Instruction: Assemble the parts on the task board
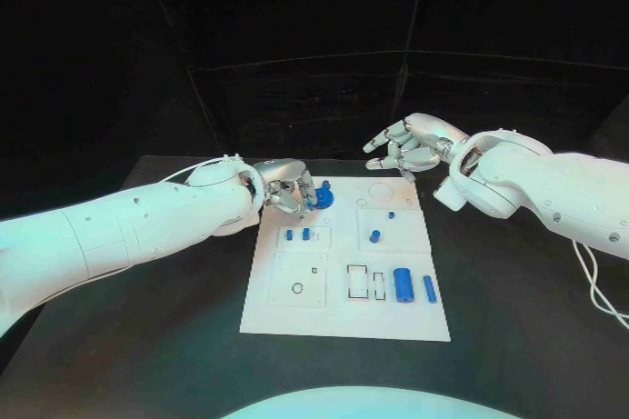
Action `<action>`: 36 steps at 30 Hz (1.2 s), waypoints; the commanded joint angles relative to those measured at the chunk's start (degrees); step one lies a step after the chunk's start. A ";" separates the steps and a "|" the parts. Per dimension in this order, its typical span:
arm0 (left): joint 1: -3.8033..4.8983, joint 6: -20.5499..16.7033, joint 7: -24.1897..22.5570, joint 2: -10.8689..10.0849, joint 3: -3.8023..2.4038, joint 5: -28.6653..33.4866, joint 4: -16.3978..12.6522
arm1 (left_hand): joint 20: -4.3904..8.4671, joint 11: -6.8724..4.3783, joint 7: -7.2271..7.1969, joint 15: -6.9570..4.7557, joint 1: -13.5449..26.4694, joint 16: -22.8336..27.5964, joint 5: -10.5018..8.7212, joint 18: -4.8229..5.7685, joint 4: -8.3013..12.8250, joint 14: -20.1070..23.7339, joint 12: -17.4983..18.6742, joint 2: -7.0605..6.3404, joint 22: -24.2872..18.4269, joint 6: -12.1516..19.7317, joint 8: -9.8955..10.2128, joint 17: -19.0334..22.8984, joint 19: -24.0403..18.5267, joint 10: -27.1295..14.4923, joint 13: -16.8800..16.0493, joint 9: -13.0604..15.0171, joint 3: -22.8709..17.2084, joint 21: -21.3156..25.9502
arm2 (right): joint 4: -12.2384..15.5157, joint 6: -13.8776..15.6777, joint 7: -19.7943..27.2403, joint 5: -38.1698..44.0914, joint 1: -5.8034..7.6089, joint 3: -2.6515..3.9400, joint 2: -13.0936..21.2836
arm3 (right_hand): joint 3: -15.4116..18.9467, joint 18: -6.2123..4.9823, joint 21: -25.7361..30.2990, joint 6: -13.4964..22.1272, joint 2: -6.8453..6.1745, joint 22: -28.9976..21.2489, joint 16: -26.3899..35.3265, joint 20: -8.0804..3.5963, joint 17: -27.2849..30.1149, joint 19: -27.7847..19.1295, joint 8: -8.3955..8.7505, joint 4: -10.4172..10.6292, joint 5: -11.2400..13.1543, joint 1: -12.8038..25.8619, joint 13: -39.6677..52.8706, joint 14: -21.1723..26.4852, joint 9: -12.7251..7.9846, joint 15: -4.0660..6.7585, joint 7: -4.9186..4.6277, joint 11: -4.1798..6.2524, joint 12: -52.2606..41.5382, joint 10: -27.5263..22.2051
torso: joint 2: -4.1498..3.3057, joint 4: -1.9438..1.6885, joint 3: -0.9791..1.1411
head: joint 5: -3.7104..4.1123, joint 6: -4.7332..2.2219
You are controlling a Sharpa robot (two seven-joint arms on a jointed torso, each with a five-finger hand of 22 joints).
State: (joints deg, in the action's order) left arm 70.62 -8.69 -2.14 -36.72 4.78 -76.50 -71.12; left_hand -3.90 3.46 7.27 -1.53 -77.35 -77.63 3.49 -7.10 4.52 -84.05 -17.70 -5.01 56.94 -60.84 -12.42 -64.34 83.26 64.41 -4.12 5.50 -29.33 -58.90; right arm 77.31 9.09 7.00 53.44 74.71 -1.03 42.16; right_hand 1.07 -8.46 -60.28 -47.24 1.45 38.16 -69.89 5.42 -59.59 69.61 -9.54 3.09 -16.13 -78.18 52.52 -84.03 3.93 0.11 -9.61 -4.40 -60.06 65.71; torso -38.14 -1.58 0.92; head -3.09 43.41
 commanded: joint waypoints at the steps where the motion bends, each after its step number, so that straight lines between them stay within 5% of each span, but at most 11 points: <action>1: 0.07 1.55 0.61 -0.67 -0.02 1.48 0.08 | -0.03 -0.05 0.02 0.01 0.79 -0.23 -0.11 0.37 0.05 -1.49 0.54 -0.05 0.08 -0.53 0.41 0.18 0.25 0.42 0.03 0.07 -0.40 -0.40 | -0.02 -0.35 0.61 -0.10 0.11 0.03 0.08 | -0.01 -0.47 0.34 0.31 0.37 -0.01 0.07 0.11 -0.06 -0.19 -0.23 0.25 -0.35 0.26 0.05 0.07 -0.03 0.33 -0.04 0.05 -0.13 -0.25 | -0.02 0.14 0.01 | -0.16 0.02; 11: -0.02 3.38 0.81 -1.18 0.02 1.96 1.10 | -0.06 -0.04 -0.01 0.01 1.17 -0.25 -0.13 0.38 0.14 -1.47 0.93 -0.46 0.16 -0.64 0.64 0.27 0.22 0.62 0.04 0.00 -0.25 -0.43 | -0.16 -0.35 0.63 -0.10 0.10 0.03 -0.08 | -0.01 -0.47 0.34 0.31 0.37 -0.01 0.07 0.11 -0.06 -0.19 -0.23 0.25 -0.35 0.26 0.05 0.07 -0.03 0.33 -0.04 0.05 -0.13 -0.25 | -0.07 0.20 -0.04 | -0.36 0.07; 36: -0.70 7.06 1.74 1.26 0.11 0.33 4.32 | -0.08 -0.04 -0.04 0.02 1.52 -0.24 -0.14 0.39 0.14 -1.44 1.27 -0.70 0.27 -0.71 0.86 0.38 0.19 0.79 0.04 -0.06 -0.08 -0.48 | 0.01 -0.33 0.70 -0.01 0.09 0.03 -0.28 | -0.01 -0.48 0.43 0.30 0.46 -0.12 0.12 0.11 -0.02 -0.18 -0.29 0.35 -0.38 0.30 -0.08 0.07 -0.02 0.33 -0.04 0.05 -0.10 -0.32 | -0.06 0.20 0.01 | -0.22 0.25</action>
State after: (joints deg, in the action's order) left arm 69.89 -3.11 -0.65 -35.52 4.86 -75.53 -66.83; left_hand -3.90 3.48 7.26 -1.52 -76.34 -77.62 3.49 -7.11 4.52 -84.04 -16.65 -5.63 57.14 -61.23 -11.77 -63.98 83.26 64.81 -4.14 5.38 -29.33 -59.12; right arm 77.29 9.07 7.06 53.45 74.69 -1.04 41.90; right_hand 1.07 -8.46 -60.05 -47.24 1.45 38.09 -69.89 5.42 -59.58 69.61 -9.54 3.09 -16.13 -78.18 52.53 -84.03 3.93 0.11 -9.61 -4.40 -60.06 65.71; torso -38.18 -1.36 0.93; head -3.31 43.65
